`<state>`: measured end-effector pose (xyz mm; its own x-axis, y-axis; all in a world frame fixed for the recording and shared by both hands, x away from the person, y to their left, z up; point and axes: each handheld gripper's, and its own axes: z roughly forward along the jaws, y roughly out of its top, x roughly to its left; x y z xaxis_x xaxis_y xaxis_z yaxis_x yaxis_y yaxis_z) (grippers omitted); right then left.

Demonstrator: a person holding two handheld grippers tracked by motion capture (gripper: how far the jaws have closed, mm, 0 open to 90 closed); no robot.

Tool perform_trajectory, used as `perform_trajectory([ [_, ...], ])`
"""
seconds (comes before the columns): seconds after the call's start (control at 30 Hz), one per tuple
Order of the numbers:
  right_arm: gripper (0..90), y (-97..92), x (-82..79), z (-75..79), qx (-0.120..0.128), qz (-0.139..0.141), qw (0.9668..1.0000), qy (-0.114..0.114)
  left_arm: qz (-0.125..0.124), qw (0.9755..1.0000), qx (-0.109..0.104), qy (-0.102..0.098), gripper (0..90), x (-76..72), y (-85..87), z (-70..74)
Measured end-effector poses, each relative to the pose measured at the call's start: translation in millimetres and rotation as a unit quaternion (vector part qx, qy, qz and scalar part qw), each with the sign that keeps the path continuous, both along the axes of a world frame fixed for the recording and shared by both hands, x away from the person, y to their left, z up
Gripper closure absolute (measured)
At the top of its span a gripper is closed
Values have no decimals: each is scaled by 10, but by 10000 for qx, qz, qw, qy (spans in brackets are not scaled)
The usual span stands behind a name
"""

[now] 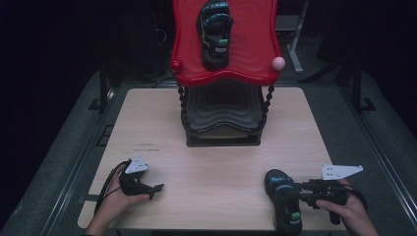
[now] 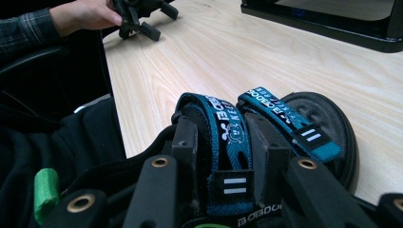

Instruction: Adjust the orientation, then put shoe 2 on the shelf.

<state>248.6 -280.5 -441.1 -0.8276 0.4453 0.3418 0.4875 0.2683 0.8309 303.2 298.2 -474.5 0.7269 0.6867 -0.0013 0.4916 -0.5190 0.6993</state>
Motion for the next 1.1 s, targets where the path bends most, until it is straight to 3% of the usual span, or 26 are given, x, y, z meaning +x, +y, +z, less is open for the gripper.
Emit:
perform_trajectory([
  [0.27,670,-46,8,116,157,-157,9996,-175,-1,10000,2,3,0,0,0,1],
  [0.63,671,-66,107,400,370,-376,9973,-505,-2,10000,8,7,0,0,0,2],
  [1.1,673,-134,261,787,849,-589,9905,-907,-5,10000,12,12,0,0,1,3],
])
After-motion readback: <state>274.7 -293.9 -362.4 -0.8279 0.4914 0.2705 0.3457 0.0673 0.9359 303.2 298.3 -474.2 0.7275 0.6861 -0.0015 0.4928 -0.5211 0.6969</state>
